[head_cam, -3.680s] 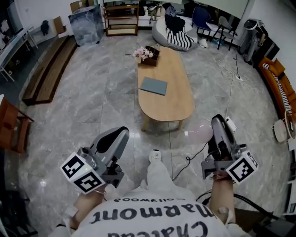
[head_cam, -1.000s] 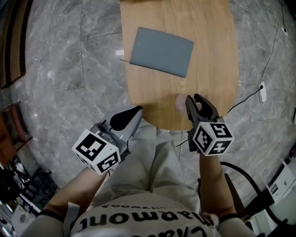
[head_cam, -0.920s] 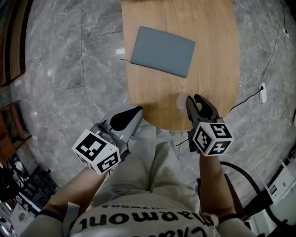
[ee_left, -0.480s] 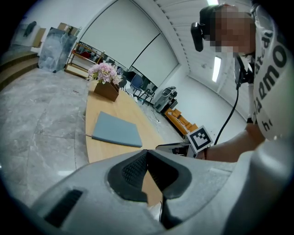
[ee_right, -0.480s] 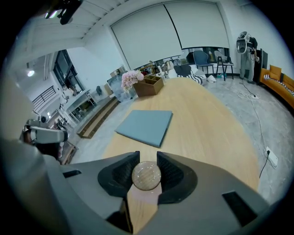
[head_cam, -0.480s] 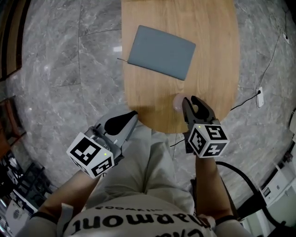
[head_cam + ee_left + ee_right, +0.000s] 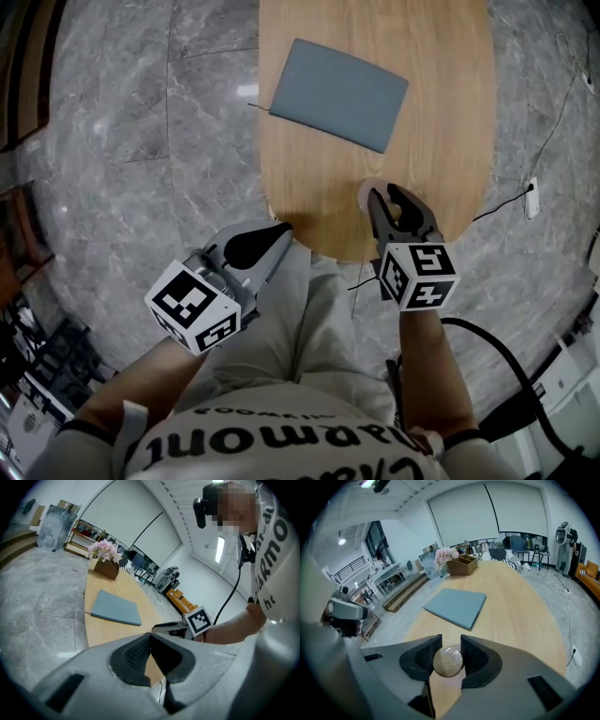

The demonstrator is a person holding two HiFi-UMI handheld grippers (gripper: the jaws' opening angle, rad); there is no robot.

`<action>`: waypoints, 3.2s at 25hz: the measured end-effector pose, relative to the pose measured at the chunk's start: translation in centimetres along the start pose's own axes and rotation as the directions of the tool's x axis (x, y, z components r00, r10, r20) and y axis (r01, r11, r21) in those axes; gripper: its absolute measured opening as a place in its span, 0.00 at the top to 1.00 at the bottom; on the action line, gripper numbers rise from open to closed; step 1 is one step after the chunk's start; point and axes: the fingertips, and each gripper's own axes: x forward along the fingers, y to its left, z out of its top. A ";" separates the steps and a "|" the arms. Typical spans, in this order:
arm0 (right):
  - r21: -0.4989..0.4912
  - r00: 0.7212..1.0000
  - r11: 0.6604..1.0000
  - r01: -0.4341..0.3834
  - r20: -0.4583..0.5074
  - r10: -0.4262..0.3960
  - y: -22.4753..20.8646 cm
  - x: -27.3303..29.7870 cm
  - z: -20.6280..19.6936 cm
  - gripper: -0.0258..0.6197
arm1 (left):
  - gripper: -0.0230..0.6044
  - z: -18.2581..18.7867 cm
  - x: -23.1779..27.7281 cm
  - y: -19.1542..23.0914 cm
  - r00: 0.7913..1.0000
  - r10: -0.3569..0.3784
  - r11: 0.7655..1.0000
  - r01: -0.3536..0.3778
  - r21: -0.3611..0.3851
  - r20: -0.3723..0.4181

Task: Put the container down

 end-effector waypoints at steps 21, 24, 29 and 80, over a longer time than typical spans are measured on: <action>-0.042 0.998 0.998 -0.044 0.035 0.045 0.7 -0.2 0.3 0.77 | 0.94 -1.0 -0.7 -0.3 0.998 0.056 0.998 -0.056 -0.016 0.025; -0.044 0.997 0.998 -0.050 0.052 0.052 0.7 -0.1 0.3 0.77 | 0.94 -1.1 -0.6 -0.4 0.998 0.061 0.998 -0.060 -0.014 0.023; -0.040 0.995 0.997 -0.061 0.079 0.064 0.7 0.2 0.3 0.77 | 0.94 -1.3 -0.2 -0.4 0.998 0.059 0.998 -0.059 -0.019 0.020; -0.067 0.982 0.997 -0.031 0.184 0.043 1.1 -0.4 1.4 0.68 | 0.94 -0.7 -5.0 0.2 0.963 0.230 0.966 -0.208 -0.153 0.142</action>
